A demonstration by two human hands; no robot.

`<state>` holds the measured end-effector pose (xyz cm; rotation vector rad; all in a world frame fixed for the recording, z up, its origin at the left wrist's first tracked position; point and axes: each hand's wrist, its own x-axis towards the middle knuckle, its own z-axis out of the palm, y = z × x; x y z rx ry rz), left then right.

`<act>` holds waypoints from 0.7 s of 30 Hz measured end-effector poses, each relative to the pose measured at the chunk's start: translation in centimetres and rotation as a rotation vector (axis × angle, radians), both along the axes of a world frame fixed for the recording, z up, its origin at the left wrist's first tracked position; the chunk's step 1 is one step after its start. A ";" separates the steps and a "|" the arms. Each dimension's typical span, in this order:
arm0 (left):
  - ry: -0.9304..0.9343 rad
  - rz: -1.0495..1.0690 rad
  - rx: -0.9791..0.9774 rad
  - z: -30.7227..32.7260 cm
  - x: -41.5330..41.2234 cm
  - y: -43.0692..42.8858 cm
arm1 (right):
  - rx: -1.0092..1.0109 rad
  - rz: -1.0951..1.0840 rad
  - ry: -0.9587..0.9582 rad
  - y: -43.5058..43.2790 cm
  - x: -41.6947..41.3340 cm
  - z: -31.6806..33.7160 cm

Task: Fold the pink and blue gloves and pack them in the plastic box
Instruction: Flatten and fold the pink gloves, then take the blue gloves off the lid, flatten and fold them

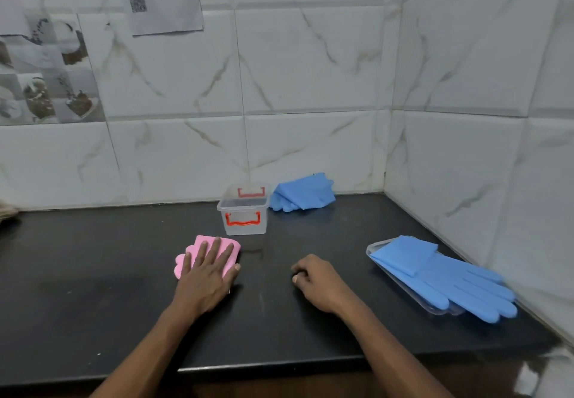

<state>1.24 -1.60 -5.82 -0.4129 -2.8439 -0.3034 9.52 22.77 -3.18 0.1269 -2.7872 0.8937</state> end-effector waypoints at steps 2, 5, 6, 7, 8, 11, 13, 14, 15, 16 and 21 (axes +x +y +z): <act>0.019 -0.006 -0.015 0.1 -0.5 -0.2 | 0.009 0.004 0.003 0.1 0.3 0.3; 0.045 -0.003 -0.029 0.2 -1.1 -0.3 | 0.038 0.057 -0.013 0.4 1.4 0.9; 0.046 -0.009 -0.023 0.3 -1.4 -0.3 | 0.057 0.081 -0.031 0.6 1.8 1.2; 0.044 -0.018 -0.021 0.4 -1.6 -0.3 | 0.080 0.102 -0.056 0.9 2.3 1.6; 0.042 -0.026 -0.023 0.6 -1.9 -0.4 | 0.107 0.117 -0.088 1.3 2.7 2.0; 0.043 -0.021 -0.036 0.6 -2.4 -0.6 | 0.175 0.101 -0.125 2.9 3.9 3.2; 0.060 -0.004 -0.059 0.3 -2.6 -0.7 | 0.170 0.042 -0.089 4.2 4.7 3.9; 0.066 0.000 -0.072 0.3 -2.8 -0.8 | 0.167 -0.002 -0.061 4.9 4.9 4.4; 0.061 -0.002 -0.084 0.4 -3.0 -0.8 | 0.173 -0.059 -0.035 5.7 4.9 4.8; 0.039 -0.009 -0.097 0.7 -3.3 -0.8 | 0.183 -0.127 -0.021 6.4 4.9 5.3; 0.045 -0.038 -0.113 1.2 -3.1 -1.0 | 0.347 -0.503 -0.081 11.2 4.9 6.2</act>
